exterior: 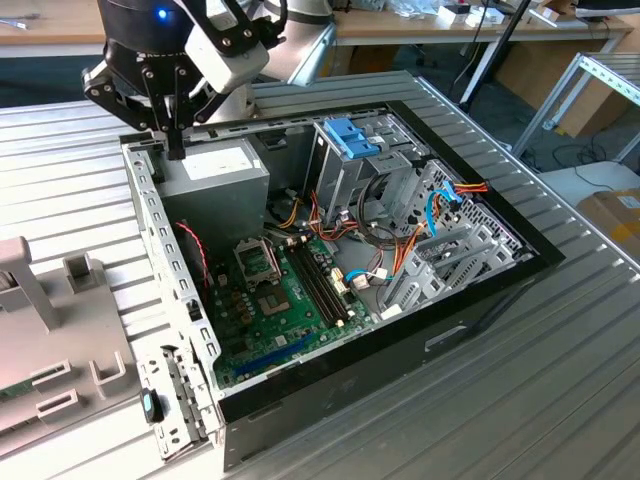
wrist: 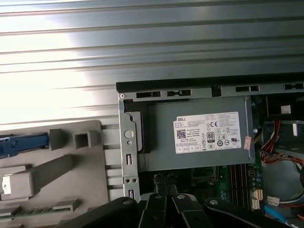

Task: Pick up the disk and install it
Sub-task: 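Reach for the disk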

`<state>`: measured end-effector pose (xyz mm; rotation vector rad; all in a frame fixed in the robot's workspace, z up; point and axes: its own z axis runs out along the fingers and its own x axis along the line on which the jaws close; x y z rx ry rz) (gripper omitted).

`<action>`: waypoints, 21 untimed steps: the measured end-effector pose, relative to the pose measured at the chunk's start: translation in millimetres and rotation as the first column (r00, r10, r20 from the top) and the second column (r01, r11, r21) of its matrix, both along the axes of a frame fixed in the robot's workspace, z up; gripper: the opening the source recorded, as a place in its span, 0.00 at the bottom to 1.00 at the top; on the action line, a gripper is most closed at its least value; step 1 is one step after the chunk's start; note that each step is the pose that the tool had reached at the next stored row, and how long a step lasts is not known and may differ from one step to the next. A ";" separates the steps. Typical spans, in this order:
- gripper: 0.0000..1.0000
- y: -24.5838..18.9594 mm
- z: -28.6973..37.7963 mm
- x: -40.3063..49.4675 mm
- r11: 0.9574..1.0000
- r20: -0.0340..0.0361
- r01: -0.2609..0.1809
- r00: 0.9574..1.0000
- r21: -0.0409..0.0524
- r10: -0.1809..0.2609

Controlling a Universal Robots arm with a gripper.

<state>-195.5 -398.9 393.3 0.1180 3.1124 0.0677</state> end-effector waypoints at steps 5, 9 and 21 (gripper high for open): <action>0.11 0.0 0.1 -3.4 1.000 0.000 0.000 1.000 0.000 0.000; 0.11 0.0 0.1 -7.3 1.000 0.000 0.000 1.000 0.000 0.000; 0.11 0.0 0.0 -19.1 1.000 0.000 0.000 1.000 0.000 0.000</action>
